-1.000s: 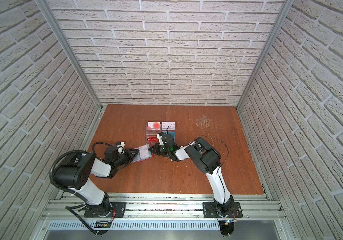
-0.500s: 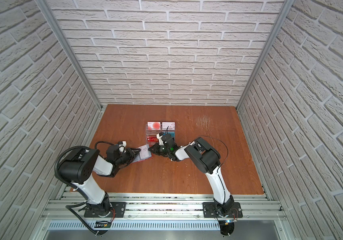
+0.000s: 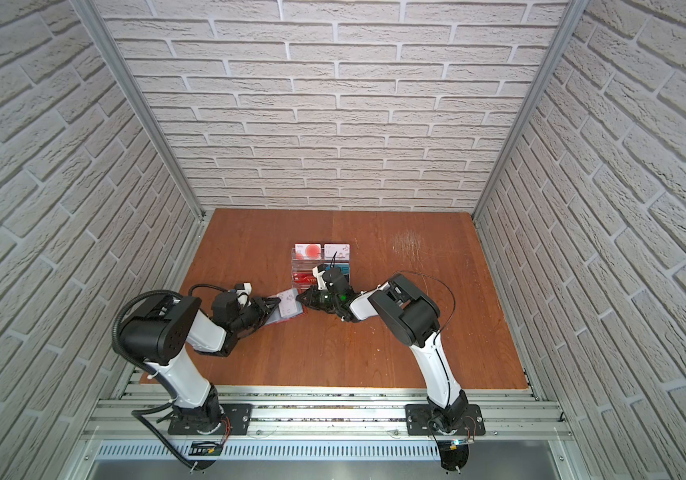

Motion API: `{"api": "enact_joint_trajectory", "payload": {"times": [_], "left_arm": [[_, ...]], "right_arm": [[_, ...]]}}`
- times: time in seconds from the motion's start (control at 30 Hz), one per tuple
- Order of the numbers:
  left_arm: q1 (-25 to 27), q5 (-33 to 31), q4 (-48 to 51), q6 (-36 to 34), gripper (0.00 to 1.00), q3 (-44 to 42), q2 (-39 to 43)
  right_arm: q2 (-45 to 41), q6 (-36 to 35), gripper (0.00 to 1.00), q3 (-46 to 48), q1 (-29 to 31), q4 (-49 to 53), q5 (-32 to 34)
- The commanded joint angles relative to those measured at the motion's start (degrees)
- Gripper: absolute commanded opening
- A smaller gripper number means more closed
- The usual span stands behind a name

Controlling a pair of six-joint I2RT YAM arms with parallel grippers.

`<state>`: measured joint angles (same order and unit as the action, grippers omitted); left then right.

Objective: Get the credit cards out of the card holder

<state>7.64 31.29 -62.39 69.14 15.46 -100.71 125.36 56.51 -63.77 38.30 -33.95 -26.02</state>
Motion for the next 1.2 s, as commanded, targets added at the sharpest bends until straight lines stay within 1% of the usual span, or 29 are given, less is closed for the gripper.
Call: {"api": "enact_joint_trajectory", "payload": {"times": [0.0,0.1,0.47,0.67,0.93,1.17], "left_arm": [[0.89,1.73,-12.96,1.57,0.15,-0.21,-0.98],[0.89,1.32,-15.29,2.71,0.15,-0.28,-1.38],[0.96,0.04,-15.66,3.22,0.17,-0.45,1.37],[1.25,-0.31,-17.87,3.89,0.17,-0.04,0.11],[2.00,-0.13,-17.85,4.02,0.17,0.77,0.32],[4.37,1.06,-17.89,3.28,0.17,1.74,0.73]], "right_arm": [[4.93,-0.61,0.06,1.19,1.55,13.03,0.80],[5.22,-0.61,0.06,1.19,1.58,13.12,0.88],[5.34,-0.88,0.06,1.28,1.60,13.65,1.06],[5.54,-0.74,0.06,1.37,1.68,13.45,1.06],[6.08,-0.48,0.06,1.12,1.78,13.47,0.97],[7.07,-0.37,0.06,0.66,1.86,13.57,0.97]]}}
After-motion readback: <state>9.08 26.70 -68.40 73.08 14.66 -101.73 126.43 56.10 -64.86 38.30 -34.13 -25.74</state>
